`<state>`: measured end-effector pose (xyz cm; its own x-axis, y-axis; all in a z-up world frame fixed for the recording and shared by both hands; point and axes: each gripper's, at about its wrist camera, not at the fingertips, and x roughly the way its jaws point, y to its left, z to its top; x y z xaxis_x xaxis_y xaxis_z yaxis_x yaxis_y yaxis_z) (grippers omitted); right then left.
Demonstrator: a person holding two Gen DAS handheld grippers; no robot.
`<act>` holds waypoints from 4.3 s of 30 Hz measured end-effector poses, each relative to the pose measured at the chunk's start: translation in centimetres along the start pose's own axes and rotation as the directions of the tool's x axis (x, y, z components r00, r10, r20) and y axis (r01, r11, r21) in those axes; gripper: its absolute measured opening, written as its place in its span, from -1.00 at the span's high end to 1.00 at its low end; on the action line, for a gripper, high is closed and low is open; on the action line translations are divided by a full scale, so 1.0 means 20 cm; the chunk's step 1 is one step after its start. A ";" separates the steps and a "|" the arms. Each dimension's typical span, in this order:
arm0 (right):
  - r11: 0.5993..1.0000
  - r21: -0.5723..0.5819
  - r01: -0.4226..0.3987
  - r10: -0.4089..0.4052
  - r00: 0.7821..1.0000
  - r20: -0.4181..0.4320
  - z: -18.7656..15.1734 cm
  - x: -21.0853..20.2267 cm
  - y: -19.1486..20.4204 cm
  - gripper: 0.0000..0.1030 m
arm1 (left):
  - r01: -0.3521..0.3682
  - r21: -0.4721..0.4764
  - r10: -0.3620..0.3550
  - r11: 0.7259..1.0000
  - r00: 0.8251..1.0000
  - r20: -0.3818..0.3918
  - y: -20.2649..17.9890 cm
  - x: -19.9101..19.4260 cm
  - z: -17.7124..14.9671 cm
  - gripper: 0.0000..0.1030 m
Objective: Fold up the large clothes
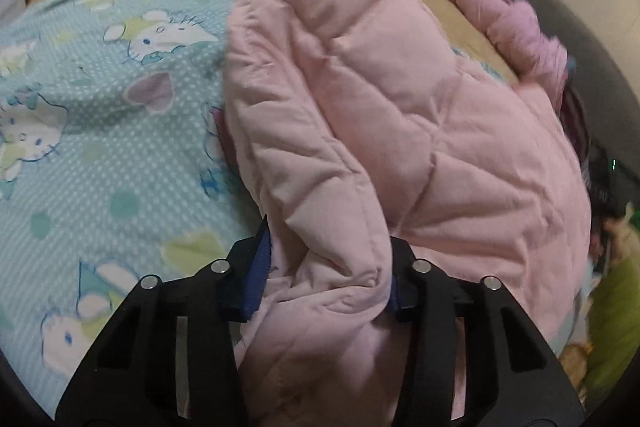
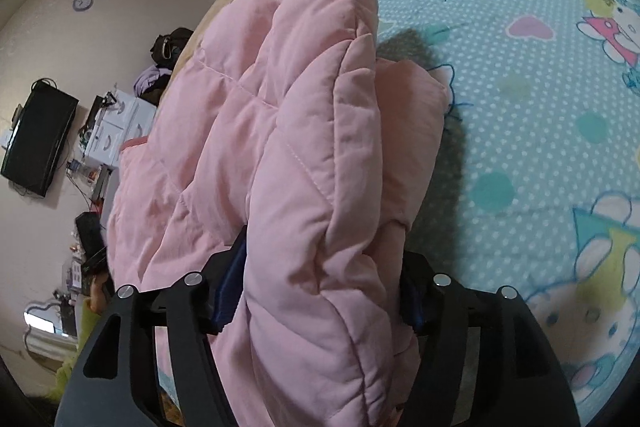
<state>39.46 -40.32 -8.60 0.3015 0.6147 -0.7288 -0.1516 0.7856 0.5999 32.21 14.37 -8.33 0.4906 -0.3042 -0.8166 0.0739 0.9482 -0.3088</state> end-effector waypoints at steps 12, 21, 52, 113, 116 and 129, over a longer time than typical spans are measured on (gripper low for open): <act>0.996 -0.019 0.086 -0.085 0.996 0.031 -0.08 -0.02 0.03 -0.30 | -0.048 0.026 0.048 0.999 0.999 0.003 -0.04 -0.04 -0.09 0.32; 0.989 -0.008 0.145 -0.145 0.989 0.017 -0.16 -0.05 0.09 -0.29 | -0.051 0.011 0.050 0.999 0.999 0.017 0.00 -0.06 -0.10 0.31; 0.809 -0.294 0.510 -0.177 0.687 0.705 -1.59 -0.73 1.29 -0.92 | -0.158 0.017 0.131 0.987 0.867 0.482 -0.72 -1.07 -1.00 -0.83; 0.854 -0.274 0.443 -0.204 0.768 0.606 -1.79 -0.58 1.32 -0.92 | -0.232 -0.003 0.209 0.973 0.870 0.447 -0.82 -1.06 -1.17 -0.82; 0.854 -0.274 0.441 -0.205 0.771 0.603 -1.79 -0.58 1.31 -0.92 | -0.235 0.001 0.210 0.972 0.871 0.444 -0.82 -1.05 -1.17 -0.83; 0.854 -0.275 0.441 -0.204 0.771 0.604 -1.79 -0.58 1.31 -0.92 | -0.237 0.002 0.211 0.972 0.870 0.445 -0.82 -1.05 -1.17 -0.83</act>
<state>-1.69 -24.31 3.81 0.8315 0.2711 -0.4849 -0.2554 0.9617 0.0998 0.36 3.03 2.55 0.8291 -0.0236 -0.5586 -0.0431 0.9934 -0.1059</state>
